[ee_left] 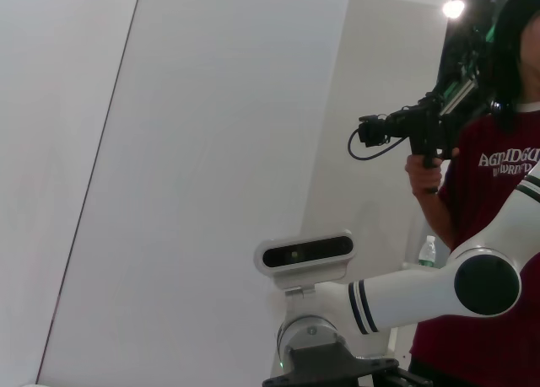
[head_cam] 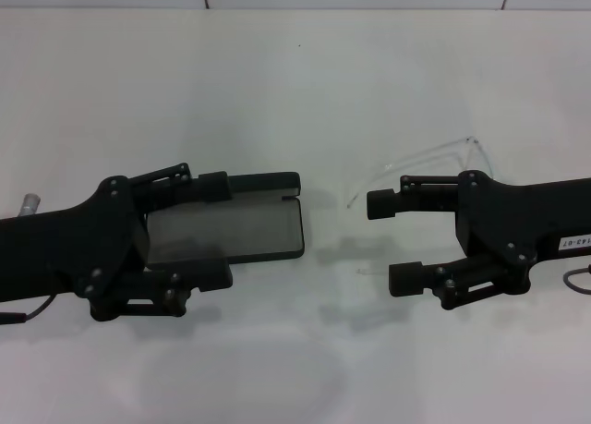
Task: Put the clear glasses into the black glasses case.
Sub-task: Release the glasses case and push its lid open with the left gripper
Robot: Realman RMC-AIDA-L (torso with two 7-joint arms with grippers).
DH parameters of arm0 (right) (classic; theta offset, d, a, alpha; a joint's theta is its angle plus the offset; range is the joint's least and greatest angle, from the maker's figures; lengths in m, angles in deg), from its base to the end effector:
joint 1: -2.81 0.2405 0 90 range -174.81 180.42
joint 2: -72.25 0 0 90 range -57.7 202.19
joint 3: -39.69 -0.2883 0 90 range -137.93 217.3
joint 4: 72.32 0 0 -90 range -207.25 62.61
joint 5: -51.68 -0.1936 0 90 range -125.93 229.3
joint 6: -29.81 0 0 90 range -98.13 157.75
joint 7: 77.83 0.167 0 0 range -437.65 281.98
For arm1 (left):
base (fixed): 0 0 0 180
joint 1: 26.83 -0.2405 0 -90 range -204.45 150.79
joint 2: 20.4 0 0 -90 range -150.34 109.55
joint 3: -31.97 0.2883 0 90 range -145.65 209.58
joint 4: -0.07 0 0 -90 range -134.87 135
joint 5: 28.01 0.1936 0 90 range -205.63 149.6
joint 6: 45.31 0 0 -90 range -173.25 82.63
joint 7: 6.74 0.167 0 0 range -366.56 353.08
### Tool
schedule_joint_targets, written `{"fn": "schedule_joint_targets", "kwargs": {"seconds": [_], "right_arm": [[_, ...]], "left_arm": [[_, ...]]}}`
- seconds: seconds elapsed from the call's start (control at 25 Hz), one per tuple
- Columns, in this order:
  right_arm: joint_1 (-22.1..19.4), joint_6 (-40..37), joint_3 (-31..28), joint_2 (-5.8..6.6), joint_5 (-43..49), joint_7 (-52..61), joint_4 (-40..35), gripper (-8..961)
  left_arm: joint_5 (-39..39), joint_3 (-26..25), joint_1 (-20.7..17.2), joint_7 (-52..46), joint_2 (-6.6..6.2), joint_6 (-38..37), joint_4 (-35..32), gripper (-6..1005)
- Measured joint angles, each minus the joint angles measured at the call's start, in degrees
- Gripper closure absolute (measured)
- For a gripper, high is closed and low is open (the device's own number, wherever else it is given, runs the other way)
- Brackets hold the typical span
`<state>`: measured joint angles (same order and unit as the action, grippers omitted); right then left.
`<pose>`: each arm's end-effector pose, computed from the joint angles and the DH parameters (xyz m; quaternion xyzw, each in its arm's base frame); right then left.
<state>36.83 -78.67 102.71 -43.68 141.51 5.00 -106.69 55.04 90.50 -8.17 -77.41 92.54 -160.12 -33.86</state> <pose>0.1832 0.2962 -0.0306 0.9190 -0.1180 -0.3571 0.1180 -0.2528 0.2440 0.0144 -0.8921 -0.1123 -0.4376 0.0033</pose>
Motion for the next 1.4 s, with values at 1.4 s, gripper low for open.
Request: {"fn": "schedule_joint_targets", "kwargs": {"seconds": [1.4], "right_arm": [[-11.4, -5.4, -23.6, 2.62, -0.1, 0.0, -0.4, 84]], "left_arm": [[25.9, -11.1, 5.2, -32.7, 5.11, 8.2, -53.5, 195]]}}
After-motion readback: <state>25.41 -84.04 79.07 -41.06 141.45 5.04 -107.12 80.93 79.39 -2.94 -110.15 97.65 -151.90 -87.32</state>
